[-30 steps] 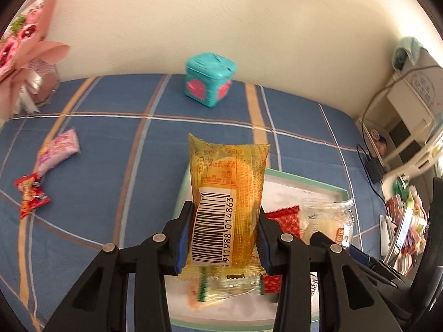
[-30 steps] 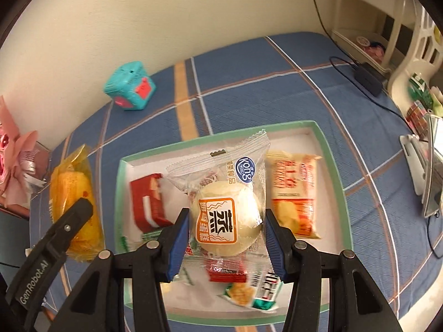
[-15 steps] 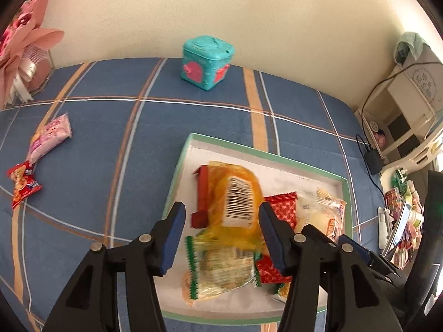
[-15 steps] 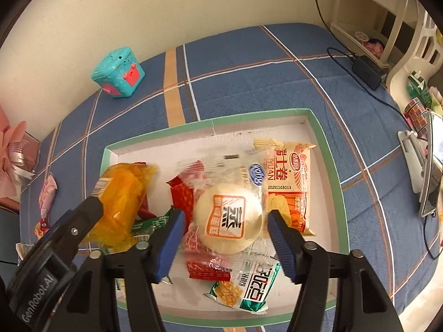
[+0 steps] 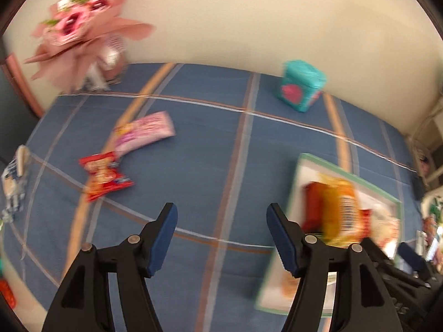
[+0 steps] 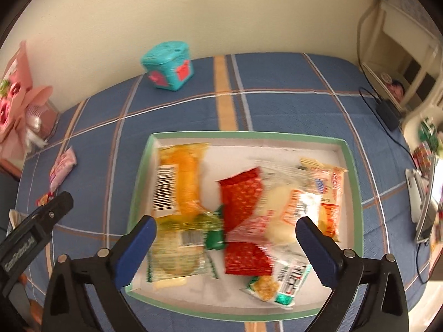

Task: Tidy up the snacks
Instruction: 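Move both grippers toward the red snack bag and pink Swiss roll, then grasp the pink Swiss roll with the right gripper while the left grasps the red snack bag, then carry the red bag and pink Swiss roll over the tray with both grippers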

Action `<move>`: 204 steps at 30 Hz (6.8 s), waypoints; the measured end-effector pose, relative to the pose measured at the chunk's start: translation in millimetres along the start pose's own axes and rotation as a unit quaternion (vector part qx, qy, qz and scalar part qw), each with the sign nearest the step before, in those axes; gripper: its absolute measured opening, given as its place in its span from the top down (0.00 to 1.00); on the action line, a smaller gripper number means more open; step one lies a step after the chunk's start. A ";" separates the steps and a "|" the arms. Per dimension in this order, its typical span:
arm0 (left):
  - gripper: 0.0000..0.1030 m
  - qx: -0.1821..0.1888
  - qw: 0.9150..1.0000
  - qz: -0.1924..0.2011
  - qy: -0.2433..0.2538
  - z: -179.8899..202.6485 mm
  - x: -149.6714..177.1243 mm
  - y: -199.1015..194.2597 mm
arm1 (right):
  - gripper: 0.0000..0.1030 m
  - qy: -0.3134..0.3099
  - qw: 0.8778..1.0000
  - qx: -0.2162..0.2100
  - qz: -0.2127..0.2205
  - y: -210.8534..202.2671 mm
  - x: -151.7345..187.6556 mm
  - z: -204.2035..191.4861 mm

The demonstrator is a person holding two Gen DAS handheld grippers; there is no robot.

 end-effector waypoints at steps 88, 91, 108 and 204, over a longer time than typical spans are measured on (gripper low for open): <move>0.09 -0.036 0.949 0.025 -0.313 -268.5 0.7 78.8 | 0.00 -0.249 0.959 -0.119 -0.064 142.4 -52.9 -336.7; 0.09 -0.034 0.949 0.022 -0.312 -267.6 0.7 81.2 | 0.00 -0.250 0.960 -0.113 -0.064 145.8 -51.7 -341.3; 0.09 0.023 0.957 0.019 -0.290 -244.8 -12.3 84.9 | 0.06 -0.205 0.971 -0.098 -0.074 147.3 -60.6 -302.7; 0.49 0.138 0.989 0.050 -0.019 36.1 30.7 -65.1 | 0.20 0.089 0.996 -0.029 0.011 -39.7 43.5 34.7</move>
Point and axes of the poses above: each gripper's, at about its wrist camera, not at the fingertips, and y roughly the way its jaws point, z to its right, x to its underside, the point moved 1 cm from there along y, roughly the way its jaws point, and after that the axes turned 1 degree about x, right-handed, at the moved point
